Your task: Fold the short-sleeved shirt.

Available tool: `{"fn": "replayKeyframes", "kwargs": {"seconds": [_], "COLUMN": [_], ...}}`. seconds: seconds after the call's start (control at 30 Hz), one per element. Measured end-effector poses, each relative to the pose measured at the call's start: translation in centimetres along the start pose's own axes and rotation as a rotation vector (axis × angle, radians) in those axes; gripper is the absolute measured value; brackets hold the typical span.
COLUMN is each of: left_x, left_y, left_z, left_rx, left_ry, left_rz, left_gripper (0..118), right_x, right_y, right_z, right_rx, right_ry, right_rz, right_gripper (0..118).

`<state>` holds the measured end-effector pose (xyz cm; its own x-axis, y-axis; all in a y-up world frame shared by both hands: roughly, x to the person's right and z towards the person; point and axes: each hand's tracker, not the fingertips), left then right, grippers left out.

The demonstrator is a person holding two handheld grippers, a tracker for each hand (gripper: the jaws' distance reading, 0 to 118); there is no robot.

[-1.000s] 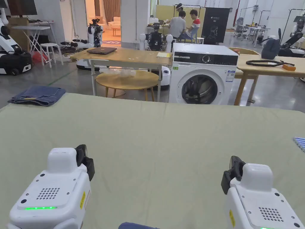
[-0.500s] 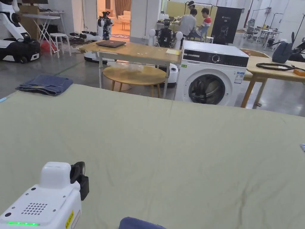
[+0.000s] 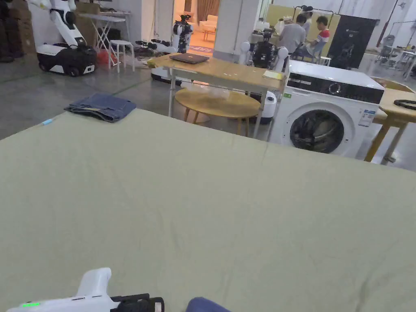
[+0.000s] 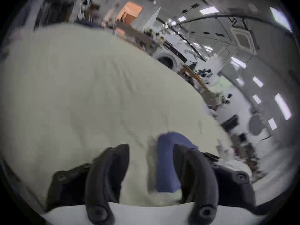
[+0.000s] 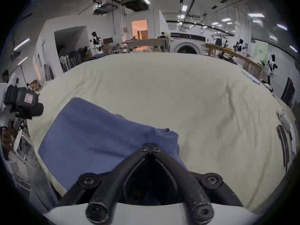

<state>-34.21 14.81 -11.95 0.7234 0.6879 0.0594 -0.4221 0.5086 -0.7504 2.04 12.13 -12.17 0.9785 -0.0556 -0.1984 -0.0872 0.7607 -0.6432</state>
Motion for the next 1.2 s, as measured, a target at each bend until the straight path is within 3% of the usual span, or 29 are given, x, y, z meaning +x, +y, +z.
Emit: {"fn": "replayKeyframes", "kwargs": {"seconds": [0.03, 0.1, 0.2, 0.33, 0.53, 0.6, 0.73, 0.77, 0.87, 0.97, 1.2], "left_x": [-0.2, -0.8, -0.9, -1.1, -1.3, -1.4, -0.8, -1.0, -2.6, -2.3, -1.5], "left_y": [0.1, 0.6, 0.9, 0.8, 0.6, 0.2, -0.8, -0.9, -1.3, -1.7, -1.0], "left_z": [-0.4, -1.6, -3.7, -7.0, -10.9, -11.9, -12.6, -12.6, -12.8, -12.2, -10.4], "left_rx": [-0.034, -0.118, -0.236, -0.376, -0.426, -0.442, -0.466, -0.451, -0.423, -0.402, -0.373], "left_ry": [-0.062, -0.184, -0.189, -0.164, -0.321, -0.350, -0.293, -0.294, -0.356, -0.367, -0.385], "left_rz": [0.038, 0.081, 0.035, 0.045, 0.162, 0.188, 0.134, 0.123, 0.237, 0.181, 0.209], "left_gripper": [65, 75, 90, 91, 90, 80, 31, 26, 21, 19, 17], "right_x": [0.0, 0.0, 0.0, 0.4, 0.0, 0.0, -0.2, 0.0, 0.1, -0.6, -1.0], "right_y": [0.1, 0.1, 0.1, 0.0, 0.0, -0.1, -0.1, -0.2, -0.5, -0.3, 0.5], "right_z": [0.0, 0.0, 0.0, -0.3, 0.1, 0.1, 0.6, 0.3, 0.2, 0.5, 0.9], "right_rx": [-0.002, -0.004, -0.005, -0.004, 0.004, 0.007, 0.007, 0.006, 0.014, 0.015, 0.049], "right_ry": [0.002, 0.006, 0.005, 0.005, -0.004, -0.005, -0.007, -0.008, -0.003, -0.020, -0.041], "right_rz": [0.000, 0.000, -0.001, -0.005, -0.001, -0.007, -0.014, -0.016, -0.015, 0.016, 0.088], "right_gripper": [0, 0, 0, 0, 0, 0, 0, 0, 0, 0, 0]}}
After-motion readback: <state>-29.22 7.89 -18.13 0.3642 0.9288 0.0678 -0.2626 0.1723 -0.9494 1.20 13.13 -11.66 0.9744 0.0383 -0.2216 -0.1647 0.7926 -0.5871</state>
